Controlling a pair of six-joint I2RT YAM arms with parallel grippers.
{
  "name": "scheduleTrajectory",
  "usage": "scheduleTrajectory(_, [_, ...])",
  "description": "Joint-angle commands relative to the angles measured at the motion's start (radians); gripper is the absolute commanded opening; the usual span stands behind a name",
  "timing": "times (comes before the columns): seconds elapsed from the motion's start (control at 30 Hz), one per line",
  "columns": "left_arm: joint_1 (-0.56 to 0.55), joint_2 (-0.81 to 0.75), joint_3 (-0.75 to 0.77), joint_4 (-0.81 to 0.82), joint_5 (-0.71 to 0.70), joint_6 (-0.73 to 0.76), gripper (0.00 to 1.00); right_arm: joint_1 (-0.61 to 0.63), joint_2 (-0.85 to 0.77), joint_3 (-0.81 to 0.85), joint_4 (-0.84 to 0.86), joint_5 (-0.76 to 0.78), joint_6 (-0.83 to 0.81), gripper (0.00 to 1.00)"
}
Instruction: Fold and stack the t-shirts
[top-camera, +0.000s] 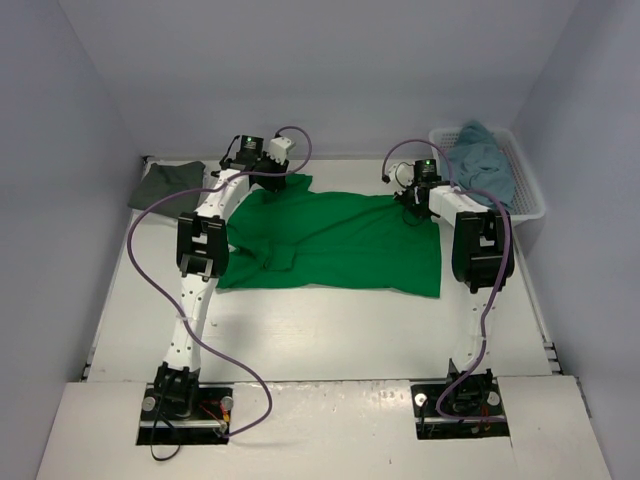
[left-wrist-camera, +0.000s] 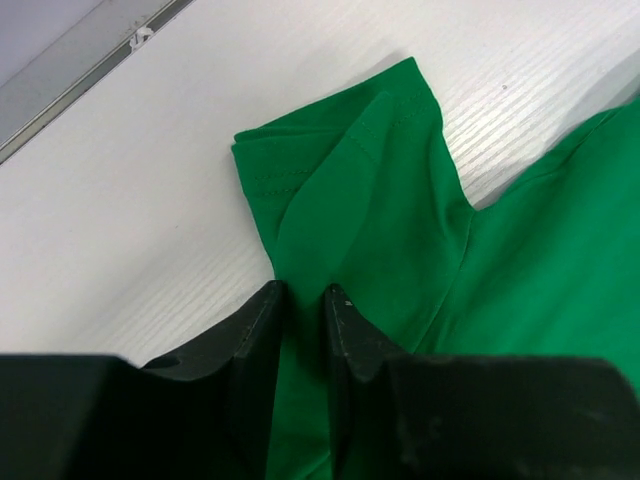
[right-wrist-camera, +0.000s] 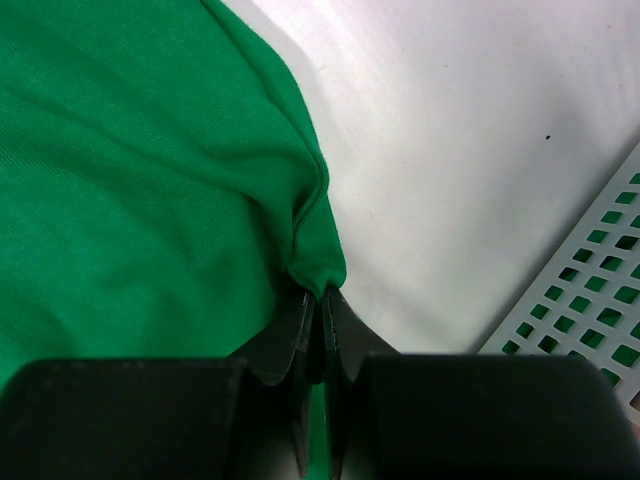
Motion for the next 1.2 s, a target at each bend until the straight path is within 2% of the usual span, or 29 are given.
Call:
scheduleTrajectory(0.0, [0.0,-0.04,0.071,0.01,0.024,-0.014,0.17,0.021,0.033,-0.057,-0.181,-0.056,0.04,0.0])
scheduleTrajectory(0.13, [0.0,-0.044,0.072,-0.005,0.027,-0.012,0.04,0.021,0.029,-0.062,-0.179,-0.06,0.04,0.0])
scheduleTrajectory(0.23, [0.0,-0.046,0.079,-0.022,0.026,-0.012,0.0,0.023,0.029,-0.062,-0.179,-0.063,0.04,0.0])
scheduleTrajectory(0.73, [0.0,-0.188,-0.02,0.036,0.021,-0.04,0.0,0.026,0.022,-0.057,-0.172,-0.039,0.054,0.0])
scheduleTrajectory(1.17, [0.003,-0.377,-0.216,0.064,0.045,-0.031,0.0,0.032,-0.024,-0.066,-0.147,0.033,0.069,0.0])
